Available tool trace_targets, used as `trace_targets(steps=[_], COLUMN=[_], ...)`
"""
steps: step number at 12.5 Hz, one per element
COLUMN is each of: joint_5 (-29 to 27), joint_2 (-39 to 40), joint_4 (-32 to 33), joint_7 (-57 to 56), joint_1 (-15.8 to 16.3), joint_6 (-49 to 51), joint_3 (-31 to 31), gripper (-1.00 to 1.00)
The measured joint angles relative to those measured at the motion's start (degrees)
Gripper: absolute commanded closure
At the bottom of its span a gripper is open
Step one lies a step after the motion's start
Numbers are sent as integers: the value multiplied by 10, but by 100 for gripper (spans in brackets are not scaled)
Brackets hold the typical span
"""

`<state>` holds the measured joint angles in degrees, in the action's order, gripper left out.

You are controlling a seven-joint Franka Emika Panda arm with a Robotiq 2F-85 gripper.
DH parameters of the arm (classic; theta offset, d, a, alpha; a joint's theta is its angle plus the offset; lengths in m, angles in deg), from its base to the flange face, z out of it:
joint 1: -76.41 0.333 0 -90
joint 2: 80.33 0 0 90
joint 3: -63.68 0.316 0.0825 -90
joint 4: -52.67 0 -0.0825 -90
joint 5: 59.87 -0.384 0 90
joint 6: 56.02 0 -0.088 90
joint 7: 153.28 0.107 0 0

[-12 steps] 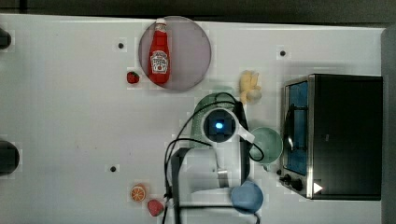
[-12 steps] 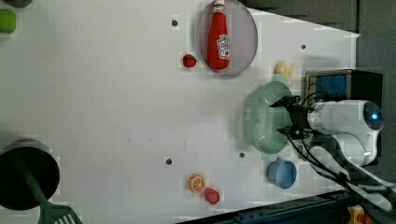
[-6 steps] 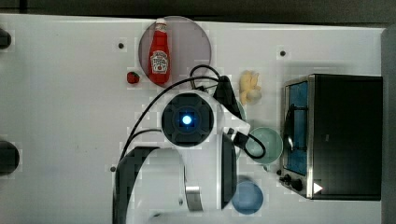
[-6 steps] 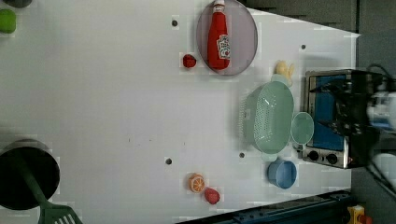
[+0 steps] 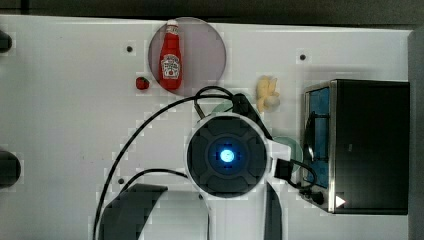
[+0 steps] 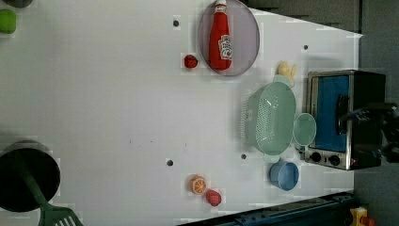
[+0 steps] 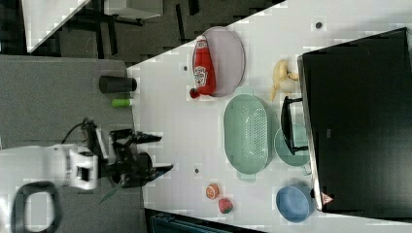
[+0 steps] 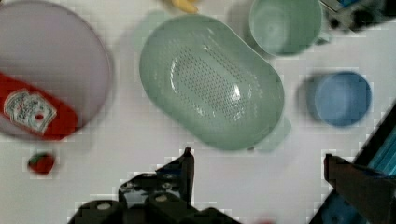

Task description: Drag strainer left to right.

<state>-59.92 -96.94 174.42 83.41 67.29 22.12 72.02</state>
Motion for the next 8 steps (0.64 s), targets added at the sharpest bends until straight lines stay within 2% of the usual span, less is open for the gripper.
trace_targets(steps=[1, 4, 8], joint_5=[-13, -4, -19], joint_2=[-11, -42, -37], joint_4=[-17, -65, -95], joint_7=[-7, -36, -44], joint_1=[1, -3, 3], joint_6=[26, 79, 92], joint_3=[-3, -10, -18], gripper=[-100, -100, -100])
